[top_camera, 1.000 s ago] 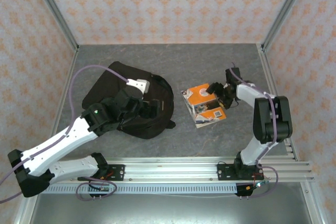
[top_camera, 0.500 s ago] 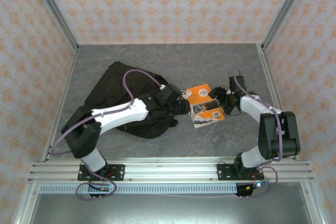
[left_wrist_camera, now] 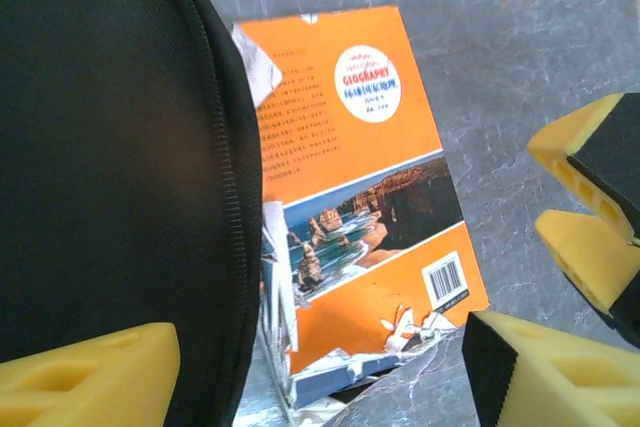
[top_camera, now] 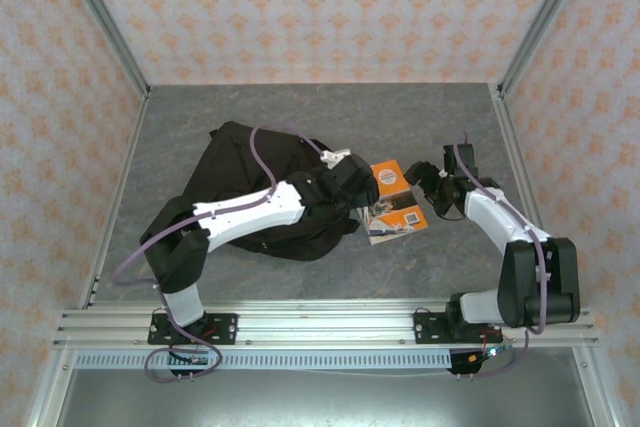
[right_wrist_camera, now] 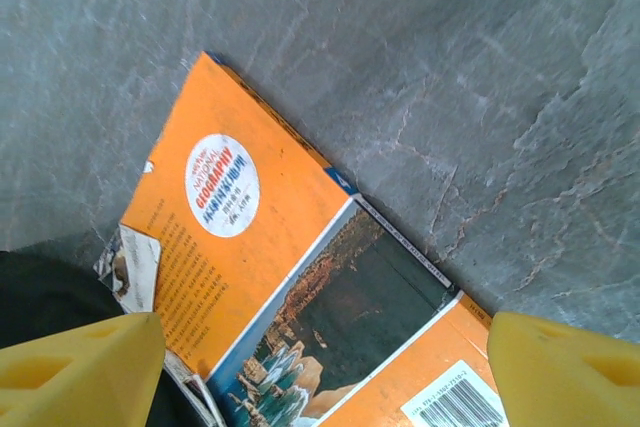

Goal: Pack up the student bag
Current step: Move the student bag to the middle-left of the table.

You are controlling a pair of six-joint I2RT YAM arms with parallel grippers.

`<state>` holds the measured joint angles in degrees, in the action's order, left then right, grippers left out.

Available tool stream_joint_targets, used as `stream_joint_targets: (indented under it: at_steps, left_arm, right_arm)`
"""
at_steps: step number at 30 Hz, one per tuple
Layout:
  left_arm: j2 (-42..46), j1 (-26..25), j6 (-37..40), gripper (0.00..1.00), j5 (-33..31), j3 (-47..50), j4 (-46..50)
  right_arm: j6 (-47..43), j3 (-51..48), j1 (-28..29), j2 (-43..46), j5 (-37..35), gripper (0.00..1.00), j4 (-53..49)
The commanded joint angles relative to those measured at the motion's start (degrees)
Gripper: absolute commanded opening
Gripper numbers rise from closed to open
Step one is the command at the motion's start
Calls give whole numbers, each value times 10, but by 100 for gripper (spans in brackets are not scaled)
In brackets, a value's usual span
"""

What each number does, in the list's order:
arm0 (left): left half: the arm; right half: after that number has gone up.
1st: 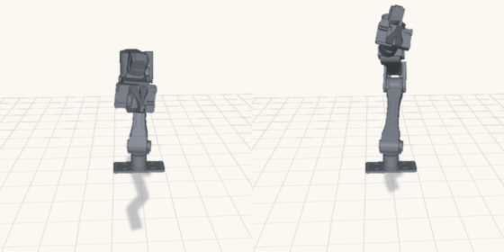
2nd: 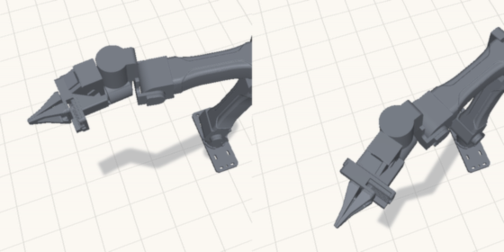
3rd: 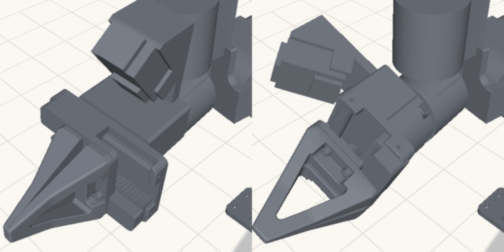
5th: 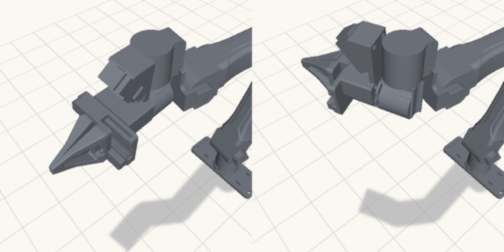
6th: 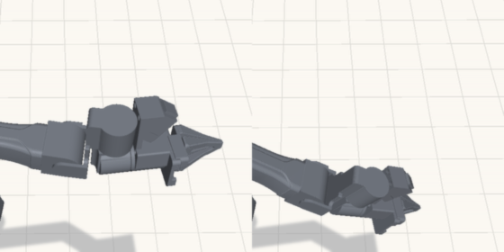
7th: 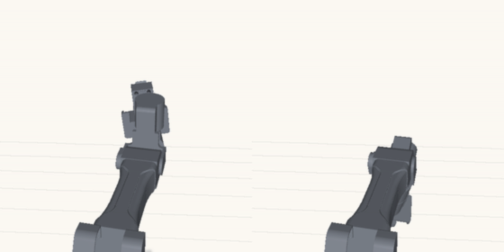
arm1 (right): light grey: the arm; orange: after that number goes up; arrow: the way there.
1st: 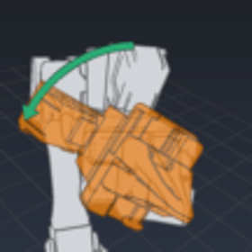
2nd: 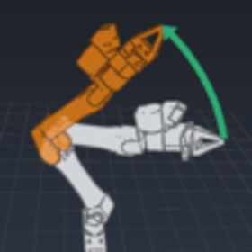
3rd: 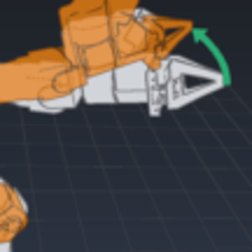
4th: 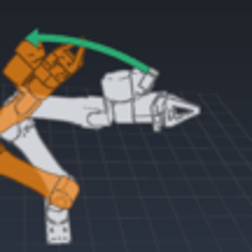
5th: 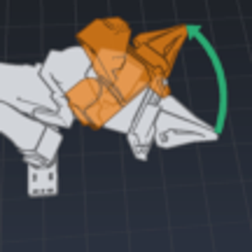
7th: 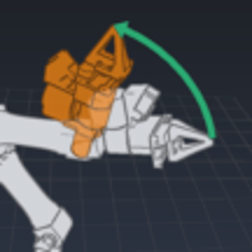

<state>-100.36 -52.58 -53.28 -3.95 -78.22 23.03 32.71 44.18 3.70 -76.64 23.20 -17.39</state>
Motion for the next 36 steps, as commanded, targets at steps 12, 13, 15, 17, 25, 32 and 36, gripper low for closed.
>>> stream_joint_targets:
  at_steps: [12, 13, 15, 17, 25, 32, 36]
  left_arm:
    - [-186, -25, 12, 81, 18, -149, 69]
    - [-189, -14, 0, 82, 13, -138, 67]
    - [-187, 9, -15, 83, 6, -109, 53]
    - [-182, 29, -18, 82, 3, -84, 42]
    - [-175, 51, 12, 82, 17, -65, -4]
    - [-207, 56, 1, 78, 93, -70, -79]
    - [-220, 63, -7, 75, 115, -68, -100]
  right_arm:
    - [-12, -17, -30, 66, -72, 85, -27]
    - [-12, -16, -31, 61, -63, 85, -25]
    - [-11, -13, -33, 52, -55, 85, -25]
    - [-11, -14, -35, 47, -47, 85, -21]
    - [0, -9, -24, -22, 72, 81, 38]
    - [-10, 4, -22, -61, 37, 81, 14]
    - [-11, 14, -22, -100, 40, 81, 0]
